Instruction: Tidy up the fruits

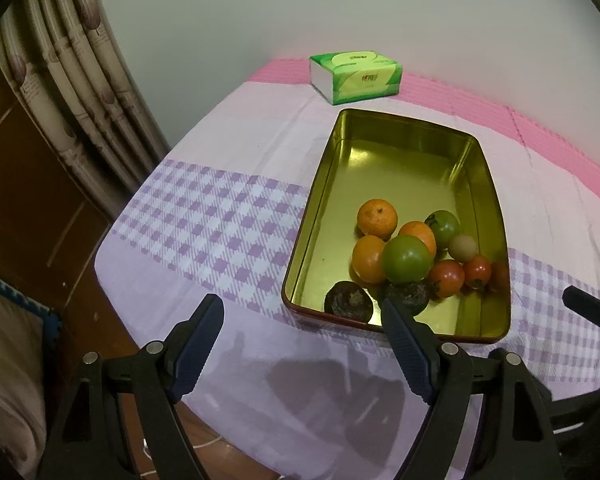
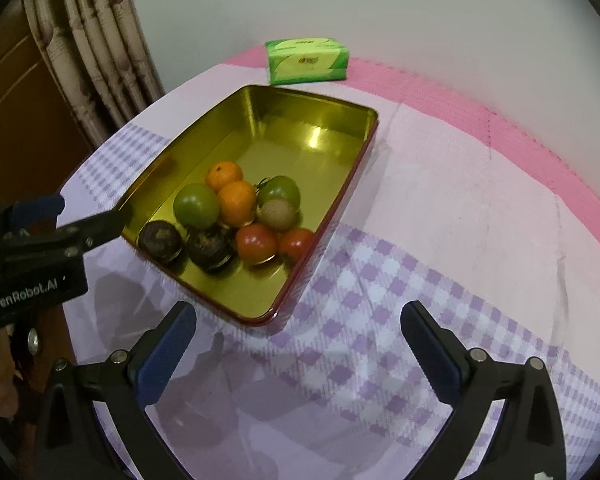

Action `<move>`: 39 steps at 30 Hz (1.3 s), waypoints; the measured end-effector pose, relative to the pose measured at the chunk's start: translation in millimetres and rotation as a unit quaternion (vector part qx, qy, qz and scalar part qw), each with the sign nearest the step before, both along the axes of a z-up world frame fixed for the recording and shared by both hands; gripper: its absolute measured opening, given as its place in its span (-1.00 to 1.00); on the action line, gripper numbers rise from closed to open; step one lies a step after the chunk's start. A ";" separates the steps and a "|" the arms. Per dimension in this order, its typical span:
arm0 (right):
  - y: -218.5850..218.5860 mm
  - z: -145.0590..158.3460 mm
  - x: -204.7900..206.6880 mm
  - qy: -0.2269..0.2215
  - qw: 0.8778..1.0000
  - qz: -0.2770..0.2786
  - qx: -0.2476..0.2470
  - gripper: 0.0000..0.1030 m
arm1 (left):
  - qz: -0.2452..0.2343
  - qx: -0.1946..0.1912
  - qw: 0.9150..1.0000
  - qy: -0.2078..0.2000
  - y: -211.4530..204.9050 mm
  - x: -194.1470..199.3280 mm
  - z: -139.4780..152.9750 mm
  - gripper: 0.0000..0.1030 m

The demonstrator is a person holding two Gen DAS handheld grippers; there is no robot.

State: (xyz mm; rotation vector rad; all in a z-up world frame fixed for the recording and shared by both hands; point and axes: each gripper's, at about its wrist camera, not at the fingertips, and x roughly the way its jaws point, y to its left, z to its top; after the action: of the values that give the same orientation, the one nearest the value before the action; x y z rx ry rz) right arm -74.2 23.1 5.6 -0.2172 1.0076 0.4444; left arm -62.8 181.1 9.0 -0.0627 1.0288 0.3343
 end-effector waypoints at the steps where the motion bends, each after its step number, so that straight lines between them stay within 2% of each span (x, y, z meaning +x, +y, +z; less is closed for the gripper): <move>1: 1.4 -1.1 -0.5 -0.001 1.000 0.002 -0.003 0.97 | 0.000 0.000 1.000 0.001 0.1 -0.2 -0.4 0.58; 39: 4.1 -15.7 5.1 0.029 1.000 0.006 -0.005 0.97 | -0.014 0.009 1.000 0.010 -3.8 1.7 -7.3 0.58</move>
State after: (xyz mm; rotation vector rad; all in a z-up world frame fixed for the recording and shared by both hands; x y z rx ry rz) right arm -69.1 27.2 -10.1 -0.2207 1.0653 0.4592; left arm -61.0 177.3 1.7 -0.0277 1.0446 0.3187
